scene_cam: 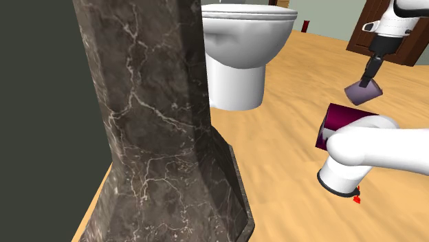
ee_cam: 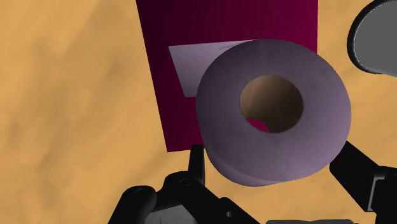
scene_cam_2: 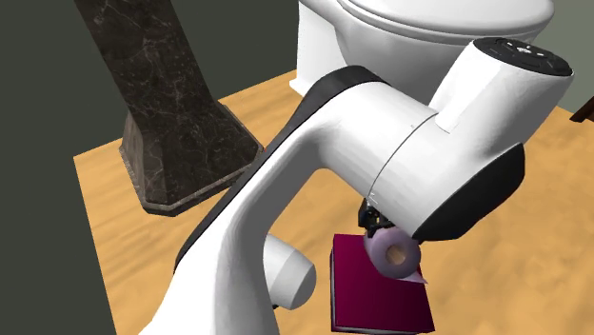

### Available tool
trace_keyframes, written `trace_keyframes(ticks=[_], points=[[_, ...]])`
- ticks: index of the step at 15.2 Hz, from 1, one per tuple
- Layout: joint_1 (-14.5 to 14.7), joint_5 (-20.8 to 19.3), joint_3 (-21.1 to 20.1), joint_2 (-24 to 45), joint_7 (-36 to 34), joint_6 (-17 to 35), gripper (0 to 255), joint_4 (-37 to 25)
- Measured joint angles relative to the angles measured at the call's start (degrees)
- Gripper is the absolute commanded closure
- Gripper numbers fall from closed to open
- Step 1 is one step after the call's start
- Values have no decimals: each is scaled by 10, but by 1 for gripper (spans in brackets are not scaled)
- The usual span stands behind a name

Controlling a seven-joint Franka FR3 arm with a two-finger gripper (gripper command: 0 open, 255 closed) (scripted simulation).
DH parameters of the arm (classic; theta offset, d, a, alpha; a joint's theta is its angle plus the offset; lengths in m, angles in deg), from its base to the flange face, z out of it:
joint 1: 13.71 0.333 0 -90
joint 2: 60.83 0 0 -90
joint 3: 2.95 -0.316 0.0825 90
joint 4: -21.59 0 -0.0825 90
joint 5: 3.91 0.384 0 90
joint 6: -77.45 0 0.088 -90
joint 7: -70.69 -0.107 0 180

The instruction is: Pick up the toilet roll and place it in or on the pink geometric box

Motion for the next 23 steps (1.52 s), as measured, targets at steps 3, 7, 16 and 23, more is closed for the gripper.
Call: trace_keyframes(ticks=[3,7,16,23], points=[[-4,-10,11,-11,0,15,255,25],[-11,-24,25,-26,-2,35,255,60],[-27,-51,49,-53,-4,72,255,117],[-27,-50,50,-52,-5,72,0,122]])
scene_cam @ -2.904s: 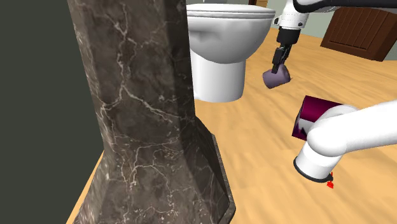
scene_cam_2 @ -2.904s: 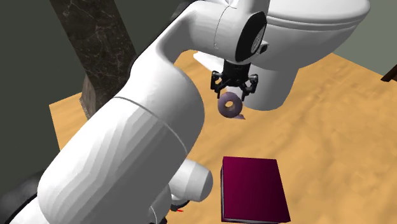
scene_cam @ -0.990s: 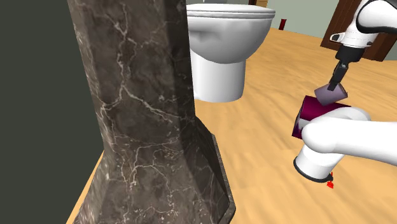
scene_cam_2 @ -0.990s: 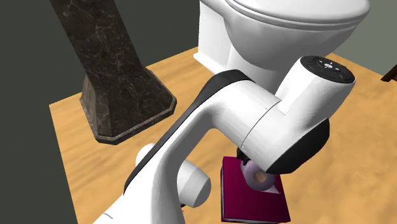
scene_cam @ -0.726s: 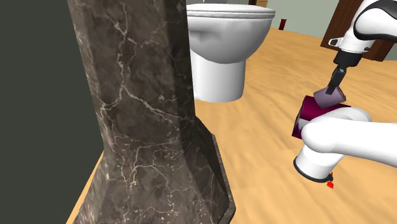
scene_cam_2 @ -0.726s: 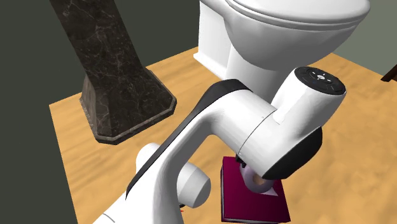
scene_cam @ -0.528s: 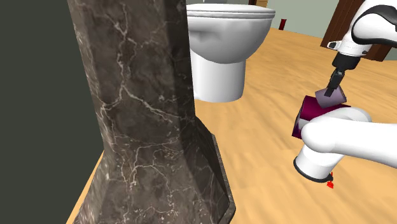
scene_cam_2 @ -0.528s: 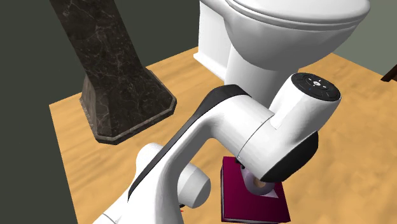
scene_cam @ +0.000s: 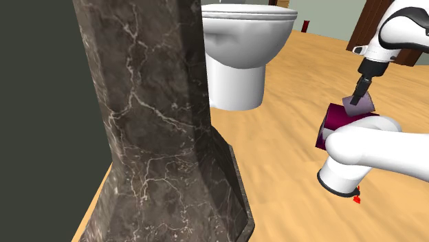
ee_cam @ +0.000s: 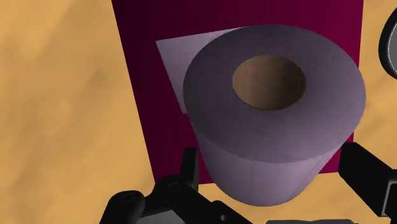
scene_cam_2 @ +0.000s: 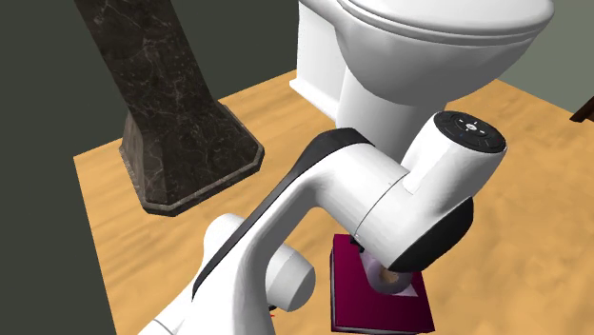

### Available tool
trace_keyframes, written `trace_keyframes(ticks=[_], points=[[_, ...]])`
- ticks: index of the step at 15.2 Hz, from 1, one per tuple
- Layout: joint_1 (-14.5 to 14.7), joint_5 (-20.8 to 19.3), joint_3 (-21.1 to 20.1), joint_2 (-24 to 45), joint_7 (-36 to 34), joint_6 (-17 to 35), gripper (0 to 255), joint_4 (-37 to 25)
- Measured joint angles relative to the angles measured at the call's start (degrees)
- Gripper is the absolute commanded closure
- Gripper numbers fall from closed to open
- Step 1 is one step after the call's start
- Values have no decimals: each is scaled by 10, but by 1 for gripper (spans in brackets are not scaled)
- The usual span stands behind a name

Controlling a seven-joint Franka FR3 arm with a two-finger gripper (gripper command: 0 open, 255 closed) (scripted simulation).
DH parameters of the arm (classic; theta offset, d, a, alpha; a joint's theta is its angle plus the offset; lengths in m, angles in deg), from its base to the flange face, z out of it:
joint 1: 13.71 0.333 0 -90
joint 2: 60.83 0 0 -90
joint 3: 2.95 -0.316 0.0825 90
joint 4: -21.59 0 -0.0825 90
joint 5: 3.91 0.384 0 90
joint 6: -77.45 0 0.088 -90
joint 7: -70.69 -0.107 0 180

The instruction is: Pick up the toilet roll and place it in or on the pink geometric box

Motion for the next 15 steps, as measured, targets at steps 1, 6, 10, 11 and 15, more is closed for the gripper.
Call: trace_keyframes(ticks=[1,6,10,11,15], points=[[0,0,0,0,0,-1,0,0],[6,11,-10,10,1,-14,0,-23],[16,32,-32,28,4,-44,0,-71],[16,32,-33,29,4,-45,0,-73],[16,33,-33,30,5,-47,0,-75]])
